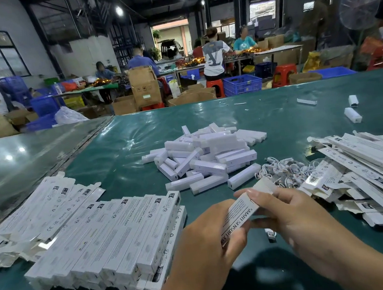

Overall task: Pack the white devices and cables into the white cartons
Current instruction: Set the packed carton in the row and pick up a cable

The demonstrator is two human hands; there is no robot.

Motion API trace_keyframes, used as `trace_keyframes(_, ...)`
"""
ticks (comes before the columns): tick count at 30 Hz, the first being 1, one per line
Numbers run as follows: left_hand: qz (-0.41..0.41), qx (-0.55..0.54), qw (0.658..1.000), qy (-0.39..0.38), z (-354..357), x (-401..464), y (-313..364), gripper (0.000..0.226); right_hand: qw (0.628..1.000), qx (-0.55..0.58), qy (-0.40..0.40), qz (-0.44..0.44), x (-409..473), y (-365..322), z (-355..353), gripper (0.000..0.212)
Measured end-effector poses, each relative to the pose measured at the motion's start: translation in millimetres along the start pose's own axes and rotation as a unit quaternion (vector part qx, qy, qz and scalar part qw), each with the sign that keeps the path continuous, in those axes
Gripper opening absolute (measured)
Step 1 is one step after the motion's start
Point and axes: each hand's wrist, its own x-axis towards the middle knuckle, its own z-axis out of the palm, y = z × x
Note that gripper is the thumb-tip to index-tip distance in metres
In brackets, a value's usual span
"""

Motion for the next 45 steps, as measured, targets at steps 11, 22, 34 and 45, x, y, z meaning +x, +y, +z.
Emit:
trace_keyframes(11, -0.019, 0.035, 0.999, 0.000, -0.3, 0.4, 3.6, 0.032, 0.972, -0.164, 0.002, -0.166, -4.6, 4.2, -1.1, 0.049)
trace_keyframes(22, -0.010, 0.145, 0.989, -0.025, -1.3, 1.3, 9.9, 0.048, 0.941, -0.260, 0.014, -0.214, -6.0, 6.7, -1.9, 0.029)
trace_keyframes(34, 0.003, 0.158, 0.987, -0.030, -0.2, 1.1, 9.0, 0.050, 0.988, -0.059, -0.035, -0.141, 2.2, 8.3, -4.5, 0.035)
trace_keyframes(45, 0.062, 0.169, 0.983, -0.034, 1.8, 1.6, 15.2, 0.042, 0.985, -0.103, 0.009, -0.138, -2.3, 2.1, -14.5, 0.068)
